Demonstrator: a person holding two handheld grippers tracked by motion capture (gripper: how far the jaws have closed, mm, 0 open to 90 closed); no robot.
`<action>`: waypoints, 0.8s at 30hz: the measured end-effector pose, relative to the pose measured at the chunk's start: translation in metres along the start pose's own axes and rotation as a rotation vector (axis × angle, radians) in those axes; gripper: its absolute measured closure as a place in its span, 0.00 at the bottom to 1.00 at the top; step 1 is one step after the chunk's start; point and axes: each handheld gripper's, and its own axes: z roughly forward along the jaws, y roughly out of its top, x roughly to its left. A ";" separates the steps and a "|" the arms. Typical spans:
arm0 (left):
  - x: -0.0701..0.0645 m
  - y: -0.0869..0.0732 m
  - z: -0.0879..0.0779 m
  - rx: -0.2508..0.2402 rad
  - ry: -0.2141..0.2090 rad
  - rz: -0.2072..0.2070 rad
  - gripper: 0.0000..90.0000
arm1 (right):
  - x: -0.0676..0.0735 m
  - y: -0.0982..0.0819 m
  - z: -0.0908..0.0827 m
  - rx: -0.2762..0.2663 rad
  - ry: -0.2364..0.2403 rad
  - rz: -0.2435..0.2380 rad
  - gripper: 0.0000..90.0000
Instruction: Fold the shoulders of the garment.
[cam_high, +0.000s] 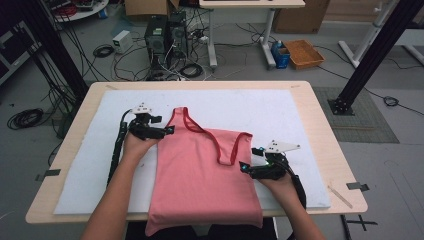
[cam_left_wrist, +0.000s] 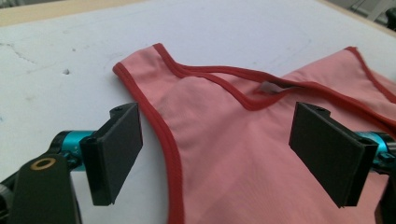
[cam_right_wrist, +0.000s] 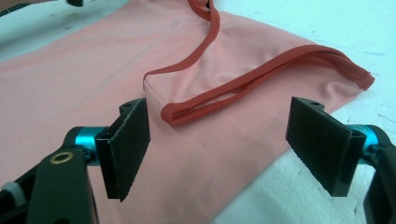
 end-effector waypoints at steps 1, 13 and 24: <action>0.002 0.004 0.004 0.010 0.007 0.001 0.19 | 0.000 0.000 0.000 -0.002 0.001 0.002 0.24; 0.032 0.017 0.038 0.057 0.091 -0.045 0.21 | -0.002 0.000 0.000 -0.005 0.017 0.021 0.24; 0.040 0.031 0.070 0.186 0.125 -0.016 0.21 | -0.004 0.000 0.000 -0.001 0.023 0.036 0.24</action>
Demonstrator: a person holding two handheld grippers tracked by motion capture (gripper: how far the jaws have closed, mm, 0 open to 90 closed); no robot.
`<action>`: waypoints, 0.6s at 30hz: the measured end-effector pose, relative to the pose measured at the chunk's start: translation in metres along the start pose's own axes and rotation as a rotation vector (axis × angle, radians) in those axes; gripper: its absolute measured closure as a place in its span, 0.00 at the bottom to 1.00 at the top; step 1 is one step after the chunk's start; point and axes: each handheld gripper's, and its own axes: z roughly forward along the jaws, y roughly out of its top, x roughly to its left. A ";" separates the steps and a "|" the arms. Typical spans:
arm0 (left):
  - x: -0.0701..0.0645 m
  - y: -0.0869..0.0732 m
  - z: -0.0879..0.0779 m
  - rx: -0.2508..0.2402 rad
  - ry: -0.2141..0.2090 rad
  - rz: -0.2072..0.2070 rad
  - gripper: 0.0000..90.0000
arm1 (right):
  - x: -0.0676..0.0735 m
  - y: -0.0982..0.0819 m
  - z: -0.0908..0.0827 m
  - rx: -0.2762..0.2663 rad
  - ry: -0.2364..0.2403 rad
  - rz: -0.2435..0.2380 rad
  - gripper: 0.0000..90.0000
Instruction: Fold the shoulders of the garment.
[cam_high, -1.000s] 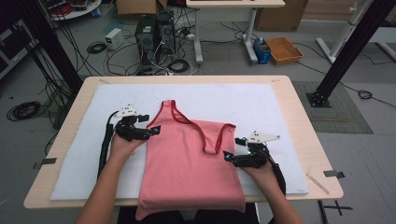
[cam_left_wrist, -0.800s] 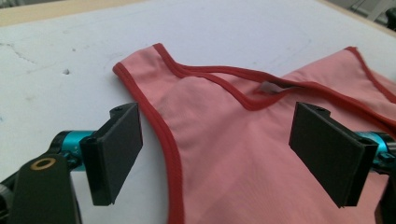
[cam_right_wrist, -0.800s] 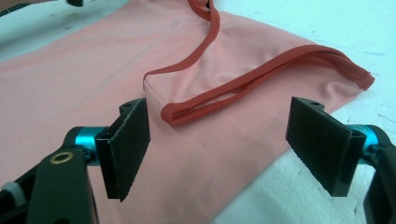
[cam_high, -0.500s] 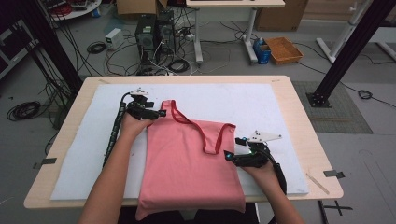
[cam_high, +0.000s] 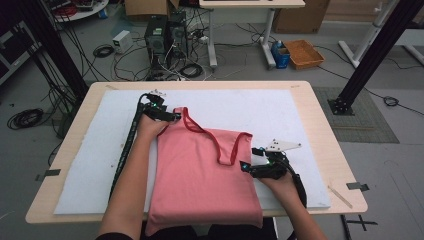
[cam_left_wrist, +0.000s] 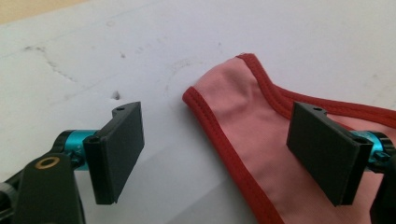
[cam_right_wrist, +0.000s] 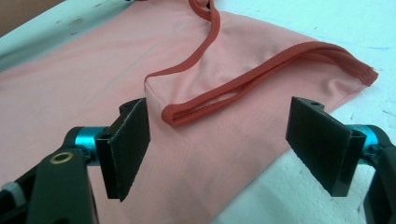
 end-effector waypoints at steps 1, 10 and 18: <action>-0.001 0.001 0.002 -0.005 -0.004 0.003 0.21 | 0.000 0.000 0.000 0.000 0.000 -0.002 0.24; -0.005 0.000 0.004 0.002 0.055 0.061 0.71 | 0.001 0.000 0.000 0.007 0.000 -0.011 0.24; -0.016 0.004 0.001 -0.023 0.040 0.115 0.92 | 0.000 0.000 0.001 0.011 0.004 -0.015 0.24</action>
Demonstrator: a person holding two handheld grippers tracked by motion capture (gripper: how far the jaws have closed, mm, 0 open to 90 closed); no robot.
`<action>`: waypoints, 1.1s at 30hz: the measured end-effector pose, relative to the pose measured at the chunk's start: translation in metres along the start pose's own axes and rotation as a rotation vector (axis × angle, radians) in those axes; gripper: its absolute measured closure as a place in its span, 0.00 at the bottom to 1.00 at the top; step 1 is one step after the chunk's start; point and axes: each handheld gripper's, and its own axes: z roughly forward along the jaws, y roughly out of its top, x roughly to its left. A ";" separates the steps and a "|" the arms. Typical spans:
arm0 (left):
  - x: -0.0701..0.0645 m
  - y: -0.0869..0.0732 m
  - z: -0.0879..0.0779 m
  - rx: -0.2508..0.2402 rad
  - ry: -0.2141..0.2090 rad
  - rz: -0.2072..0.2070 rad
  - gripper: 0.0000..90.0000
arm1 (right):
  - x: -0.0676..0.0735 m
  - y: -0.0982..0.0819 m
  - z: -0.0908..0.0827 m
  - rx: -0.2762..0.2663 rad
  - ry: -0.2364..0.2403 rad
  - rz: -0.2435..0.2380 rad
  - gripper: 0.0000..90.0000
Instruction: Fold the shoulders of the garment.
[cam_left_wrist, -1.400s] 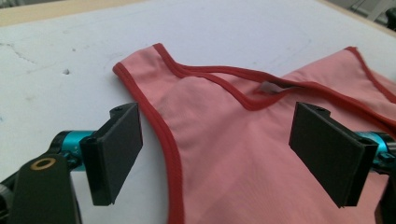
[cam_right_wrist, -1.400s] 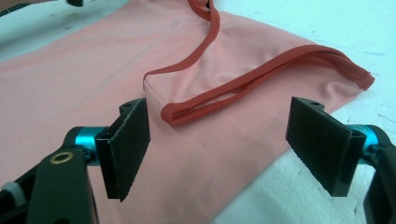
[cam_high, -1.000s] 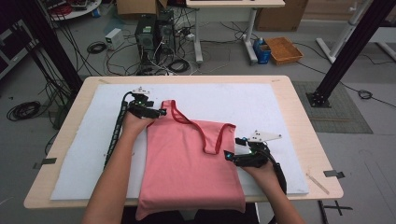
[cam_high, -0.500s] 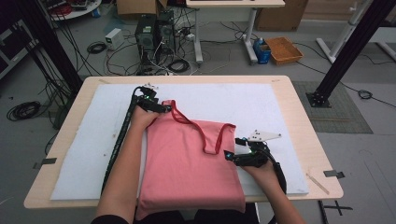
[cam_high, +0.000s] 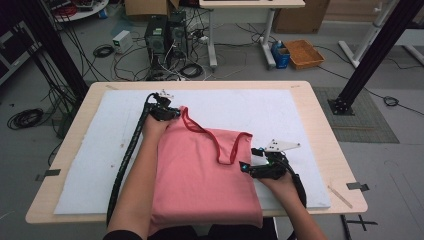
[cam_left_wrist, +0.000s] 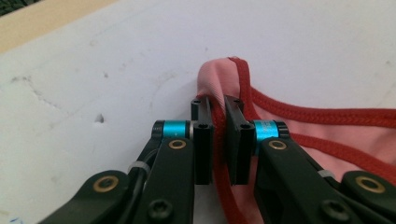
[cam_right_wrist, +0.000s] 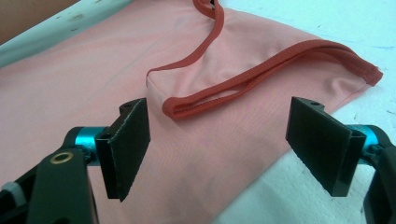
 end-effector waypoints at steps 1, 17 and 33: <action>-0.001 0.001 -0.002 -0.012 -0.009 0.004 0.92 | 0.000 0.000 0.000 -0.001 0.000 0.001 0.24; -0.051 -0.028 -0.076 -0.257 -0.124 0.039 0.93 | 0.000 0.000 -0.001 -0.005 -0.001 0.000 0.24; -0.093 -0.102 -0.110 -0.194 -0.144 0.000 0.63 | 0.002 0.000 0.000 0.006 -0.015 -0.002 0.24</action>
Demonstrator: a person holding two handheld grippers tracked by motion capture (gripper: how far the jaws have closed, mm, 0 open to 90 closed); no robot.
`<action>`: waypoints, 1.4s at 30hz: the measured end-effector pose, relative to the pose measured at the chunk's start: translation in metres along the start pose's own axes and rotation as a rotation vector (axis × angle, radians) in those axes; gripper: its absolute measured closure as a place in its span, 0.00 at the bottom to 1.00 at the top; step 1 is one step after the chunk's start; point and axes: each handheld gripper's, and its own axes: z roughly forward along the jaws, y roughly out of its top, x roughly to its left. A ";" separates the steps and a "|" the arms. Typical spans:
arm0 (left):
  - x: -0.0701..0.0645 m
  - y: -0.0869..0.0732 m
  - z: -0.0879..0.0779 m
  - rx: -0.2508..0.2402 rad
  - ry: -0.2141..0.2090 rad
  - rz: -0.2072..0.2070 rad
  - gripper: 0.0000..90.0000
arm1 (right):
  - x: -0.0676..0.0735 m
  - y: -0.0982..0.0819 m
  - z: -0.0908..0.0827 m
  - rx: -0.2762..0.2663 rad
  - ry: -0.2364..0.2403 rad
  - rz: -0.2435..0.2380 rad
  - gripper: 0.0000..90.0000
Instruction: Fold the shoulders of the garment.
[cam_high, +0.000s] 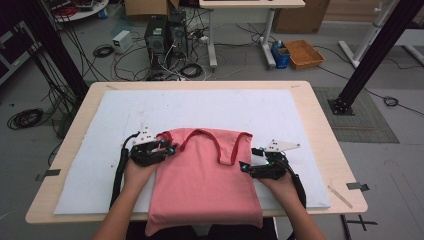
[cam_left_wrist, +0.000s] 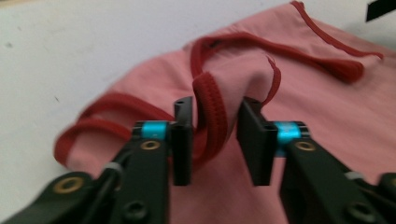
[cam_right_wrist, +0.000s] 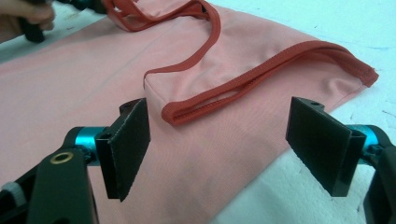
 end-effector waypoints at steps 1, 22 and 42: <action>-0.003 -0.001 -0.003 -0.003 0.003 0.000 0.58 | 0.000 0.000 0.000 0.000 -0.003 -0.001 0.24; 0.000 0.020 0.003 0.025 -0.042 0.013 0.66 | 0.000 0.000 0.001 0.007 -0.002 -0.002 0.24; -0.015 0.004 -0.024 0.024 -0.084 0.031 0.93 | -0.001 0.001 0.002 0.010 0.005 0.003 0.24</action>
